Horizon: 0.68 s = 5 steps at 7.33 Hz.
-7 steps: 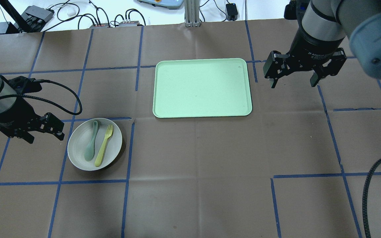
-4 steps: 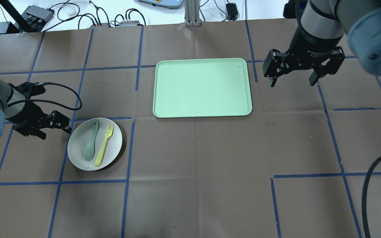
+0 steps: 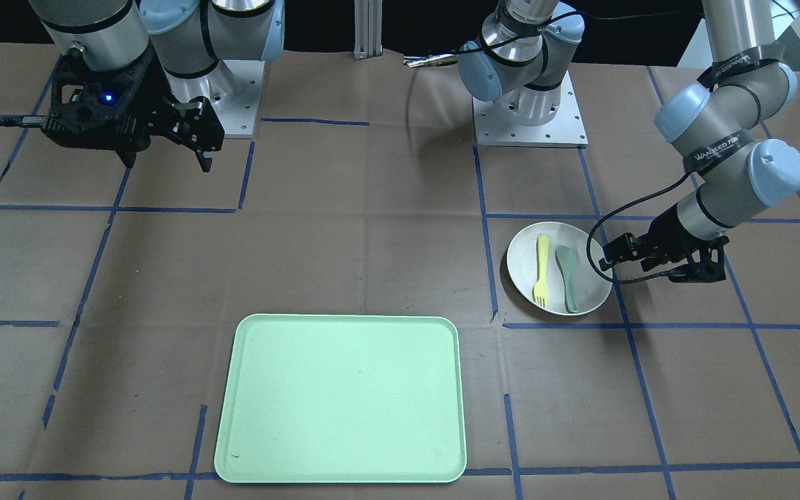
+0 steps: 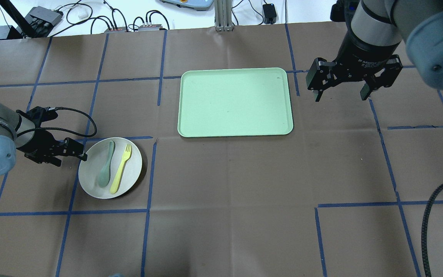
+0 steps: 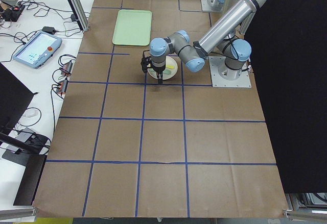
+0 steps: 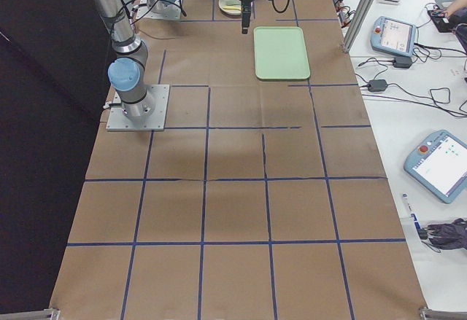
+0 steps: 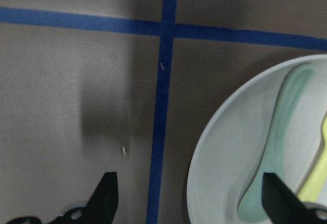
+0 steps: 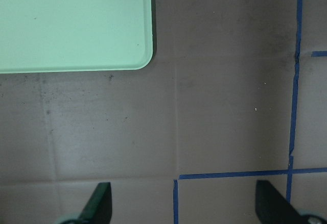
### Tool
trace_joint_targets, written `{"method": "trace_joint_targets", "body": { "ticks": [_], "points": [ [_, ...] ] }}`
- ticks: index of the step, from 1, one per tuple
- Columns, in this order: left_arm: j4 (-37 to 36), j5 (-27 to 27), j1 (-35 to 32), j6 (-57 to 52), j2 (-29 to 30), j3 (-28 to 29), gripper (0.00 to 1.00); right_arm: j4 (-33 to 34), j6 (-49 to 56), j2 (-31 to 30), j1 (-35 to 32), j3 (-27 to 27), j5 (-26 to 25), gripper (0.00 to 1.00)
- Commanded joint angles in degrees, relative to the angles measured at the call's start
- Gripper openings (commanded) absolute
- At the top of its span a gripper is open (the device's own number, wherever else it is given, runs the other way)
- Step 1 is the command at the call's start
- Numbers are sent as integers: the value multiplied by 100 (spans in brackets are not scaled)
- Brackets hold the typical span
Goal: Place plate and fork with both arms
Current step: 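Lower the left gripper and grip the plate rim farthest from the tray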
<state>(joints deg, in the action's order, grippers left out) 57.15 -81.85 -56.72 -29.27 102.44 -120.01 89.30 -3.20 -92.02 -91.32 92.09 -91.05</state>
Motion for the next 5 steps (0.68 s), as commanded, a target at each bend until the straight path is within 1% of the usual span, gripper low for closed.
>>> {"method": "trace_joint_targets", "body": {
  "ticks": [1,2,3,4,5],
  "points": [
    [-11,229,56,-454,84,-170,97,0,4,-1,9,-7,0,100],
    [-11,248,74,-535,-4,-233,93,0,4,-1,9,-7,0,100],
    [-11,275,135,-675,48,-225,88,0,4,-1,9,2,0,100],
    [-11,283,161,-677,31,-233,81,0,-5,8,9,2,0,100],
    [-11,284,162,-668,57,-242,71,0,4,8,9,2,0,100]
  ]
}}
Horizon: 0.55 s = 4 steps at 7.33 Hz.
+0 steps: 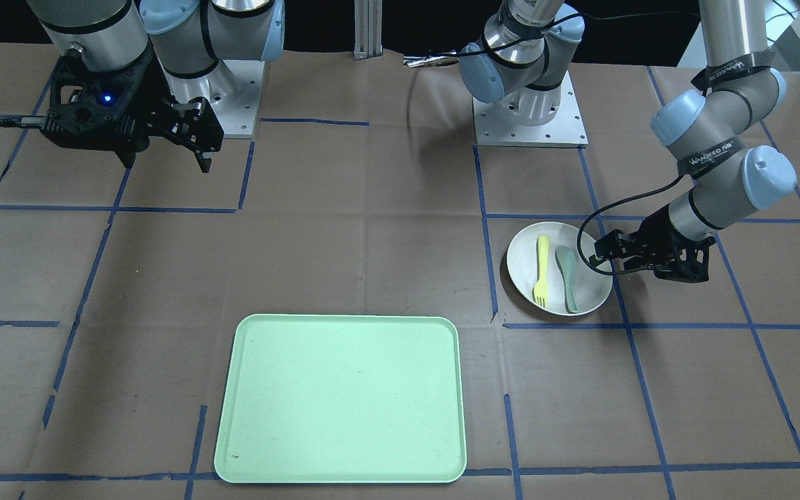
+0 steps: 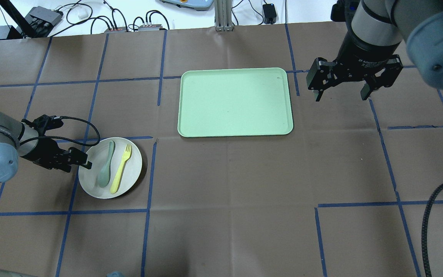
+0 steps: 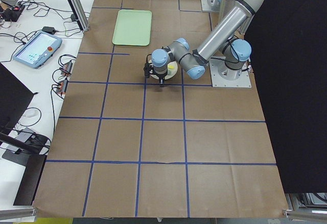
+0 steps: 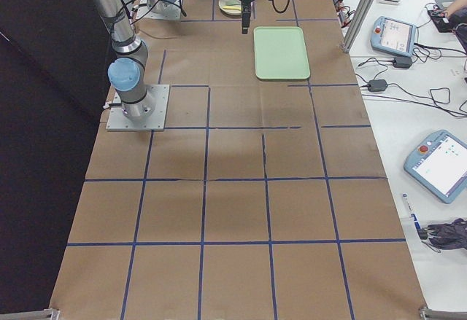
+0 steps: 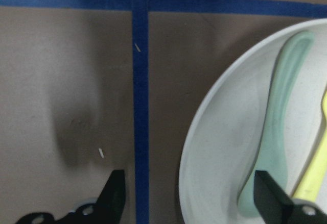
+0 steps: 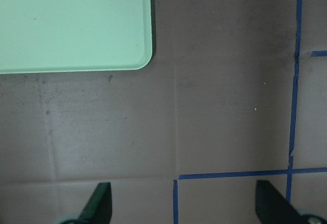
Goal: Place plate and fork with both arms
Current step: 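Lower the left gripper and grip the plate rim farthest from the tray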
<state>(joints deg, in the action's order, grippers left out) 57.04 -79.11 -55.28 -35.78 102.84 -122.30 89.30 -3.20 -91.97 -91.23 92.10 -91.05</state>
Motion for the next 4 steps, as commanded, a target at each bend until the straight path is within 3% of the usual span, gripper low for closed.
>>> {"method": "trace_joint_targets", "body": {
  "ticks": [1,4],
  "points": [
    [0,0,17,18,17,-13,61,0,4,4,0,1,0,100],
    [26,9,26,36,25,-13,41,0,4,4,0,-7,0,100]
  ]
}}
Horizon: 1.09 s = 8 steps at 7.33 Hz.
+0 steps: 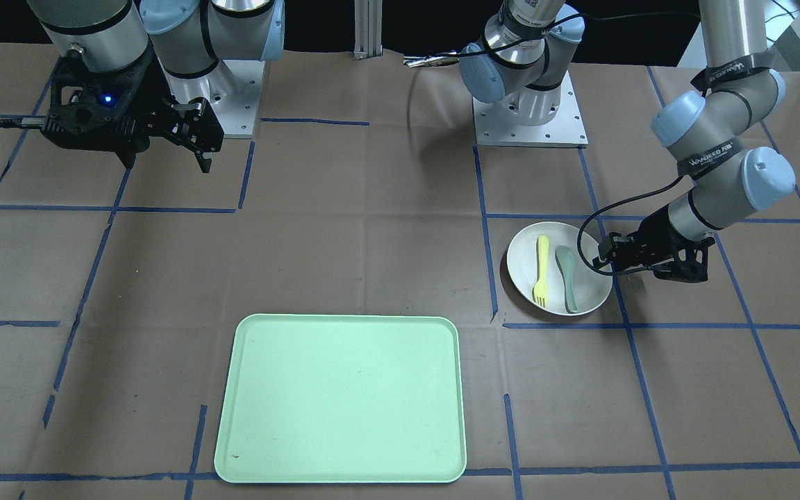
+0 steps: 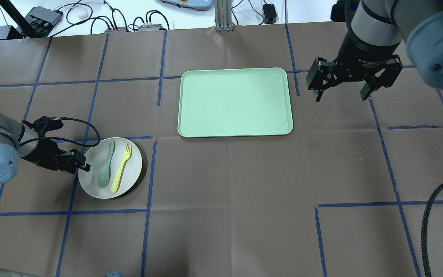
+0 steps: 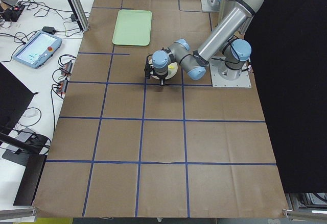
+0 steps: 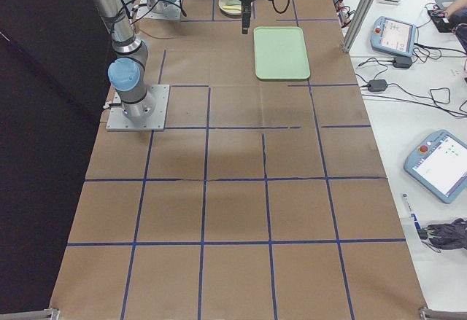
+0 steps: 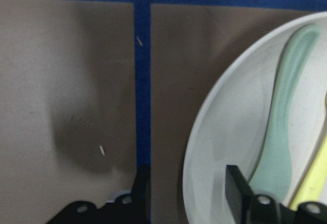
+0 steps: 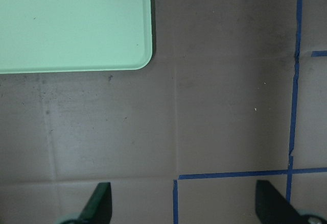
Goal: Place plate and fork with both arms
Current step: 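Lower the left gripper and grip the plate rim farthest from the tray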
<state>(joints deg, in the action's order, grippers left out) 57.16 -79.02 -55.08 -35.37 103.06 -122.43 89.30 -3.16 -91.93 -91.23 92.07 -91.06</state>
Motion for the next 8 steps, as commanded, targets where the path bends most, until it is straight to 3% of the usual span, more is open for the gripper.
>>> {"method": "trace_joint_targets", "body": {
  "ticks": [1,5,8],
  "points": [
    [32,10,-2,-5,-31,-18,34,0,0,-9,0,4,0,100],
    [76,203,-2,3,-84,-44,4,0,0,-9,0,-5,0,100],
    [85,553,-72,117,-320,-44,0,0,0,0,0,-5,0,100]
  ]
}}
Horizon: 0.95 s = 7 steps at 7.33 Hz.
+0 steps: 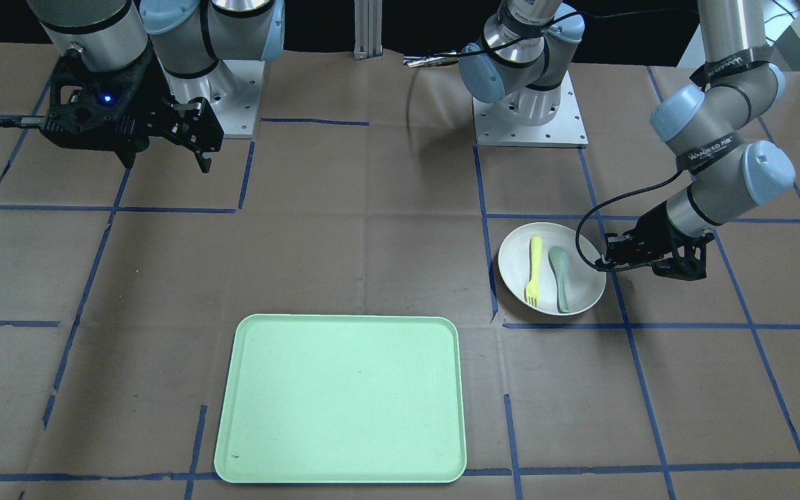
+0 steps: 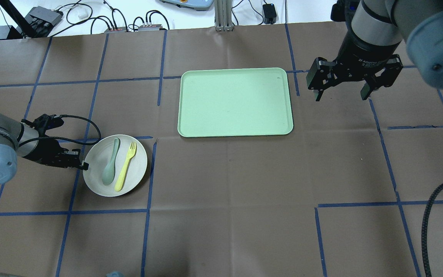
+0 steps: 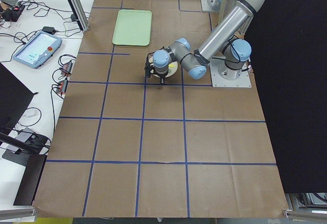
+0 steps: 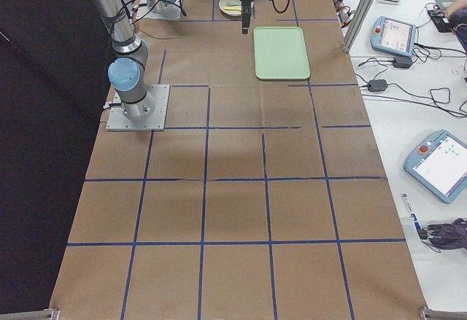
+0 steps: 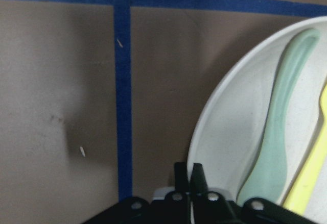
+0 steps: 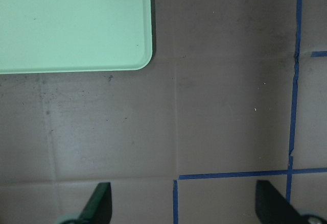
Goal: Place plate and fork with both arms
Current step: 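Slide the plate with the left gripper onto the mint-green tray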
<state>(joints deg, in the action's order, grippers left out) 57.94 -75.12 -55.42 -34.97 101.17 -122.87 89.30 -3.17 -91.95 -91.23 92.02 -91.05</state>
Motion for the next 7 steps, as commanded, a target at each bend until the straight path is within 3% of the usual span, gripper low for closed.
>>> {"method": "trace_joint_targets", "body": {
  "ticks": [1,3,5,7],
  "points": [
    [163,382,-65,191,-245,26,0,0,0,1,0,0,0,100],
    [253,499,-405,455,-186,253,0,0,0,1,0,0,0,100],
    [262,595,-1397,1348,-46,867,0,0,0,1,0,9,0,100],
    [165,710,-2233,1712,620,1603,0,0,0,1,0,9,0,100]
  ]
}}
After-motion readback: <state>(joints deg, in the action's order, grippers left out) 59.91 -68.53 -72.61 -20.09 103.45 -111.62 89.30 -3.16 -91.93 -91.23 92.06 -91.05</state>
